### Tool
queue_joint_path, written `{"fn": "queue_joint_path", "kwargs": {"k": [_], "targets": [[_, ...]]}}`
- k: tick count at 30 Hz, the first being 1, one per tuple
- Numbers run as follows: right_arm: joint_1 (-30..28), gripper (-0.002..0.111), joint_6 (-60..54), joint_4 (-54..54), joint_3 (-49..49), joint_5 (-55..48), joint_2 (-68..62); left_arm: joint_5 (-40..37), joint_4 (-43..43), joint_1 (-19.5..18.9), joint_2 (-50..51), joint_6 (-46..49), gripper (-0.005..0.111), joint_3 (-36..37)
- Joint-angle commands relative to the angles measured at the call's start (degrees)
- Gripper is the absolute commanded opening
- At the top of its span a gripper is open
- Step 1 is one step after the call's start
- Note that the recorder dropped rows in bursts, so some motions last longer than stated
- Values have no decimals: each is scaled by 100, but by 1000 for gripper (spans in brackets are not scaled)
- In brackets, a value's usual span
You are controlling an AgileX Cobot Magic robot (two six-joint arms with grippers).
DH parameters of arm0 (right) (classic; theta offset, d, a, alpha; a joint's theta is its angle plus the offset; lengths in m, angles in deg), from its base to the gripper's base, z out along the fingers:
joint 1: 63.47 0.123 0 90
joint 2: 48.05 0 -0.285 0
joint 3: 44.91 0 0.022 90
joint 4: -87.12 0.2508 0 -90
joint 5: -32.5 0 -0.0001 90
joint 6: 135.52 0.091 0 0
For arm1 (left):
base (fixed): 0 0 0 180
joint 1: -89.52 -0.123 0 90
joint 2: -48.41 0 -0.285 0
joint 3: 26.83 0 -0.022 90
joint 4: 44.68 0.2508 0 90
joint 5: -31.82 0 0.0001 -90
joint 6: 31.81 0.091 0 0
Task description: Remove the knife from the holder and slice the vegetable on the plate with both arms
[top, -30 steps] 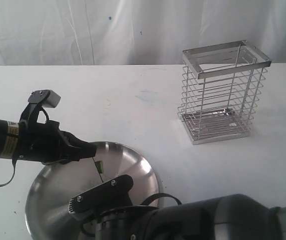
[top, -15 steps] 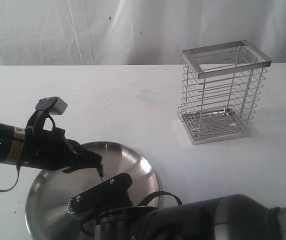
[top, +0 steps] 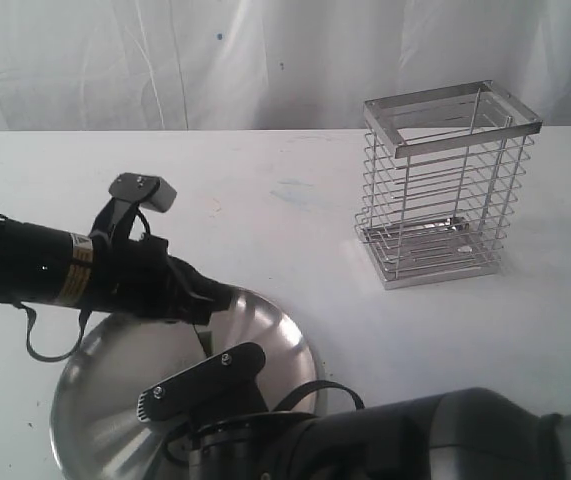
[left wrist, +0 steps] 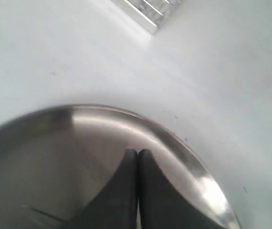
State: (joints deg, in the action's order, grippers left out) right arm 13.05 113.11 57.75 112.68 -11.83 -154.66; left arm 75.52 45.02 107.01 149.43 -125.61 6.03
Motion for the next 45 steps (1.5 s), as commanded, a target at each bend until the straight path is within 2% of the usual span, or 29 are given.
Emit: {"fn": "queue_joint_path", "kwargs": {"k": [1,5,11,15,17,21,23,25,26,27,29,30,32,37,45], "targets": [[0,0,112,31,0,32,181,-1068,338,35,-385,-400,0,-97],[-138,0,45,623,0,380,502,-1678,684,35,-771,-996,0,-97],[-787,0,-779,1660,0,808,1030,-1676,670,35,-1092,-1272,0,56],[-1239,0,-1966,2755,0,852,1208,-2349,149,-82,-1223,-1379,0,451],[-1401,0,-2504,3293,0,921,1297,-2384,-214,-258,-1296,-1379,0,646],[-1619,0,-3040,3931,0,1137,1427,-1689,-850,-650,-1326,-1143,0,997],[-1702,0,-3143,4038,0,1266,1496,-1470,-1505,-788,-1326,-867,0,1207],[-1771,0,-3143,4053,0,1357,1600,-1130,-2521,-989,-1314,-399,0,1507],[-1799,0,-3143,4113,0,1396,1645,-871,-2903,-1082,-1279,-102,0,1626],[-1822,0,-3143,4163,0,1447,1708,-291,-3386,-1238,-1221,202,0,1803],[-1834,0,-3143,4253,0,1611,1839,511,-3708,-1427,-1056,432,0,1984],[-1834,0,-3143,4302,0,1695,1893,1012,-3762,-1545,-920,432,0,2069],[-1834,0,-3184,4458,0,1880,2006,1409,-3712,-1636,-741,462,0,2112],[-1834,0,-4008,5350,0,1958,2105,2627,-3513,-1622,-178,536,0,2104],[-1834,0,-4111,5267,-24,1794,2070,2627,-3409,-1622,-123,595,0,2092]]}}
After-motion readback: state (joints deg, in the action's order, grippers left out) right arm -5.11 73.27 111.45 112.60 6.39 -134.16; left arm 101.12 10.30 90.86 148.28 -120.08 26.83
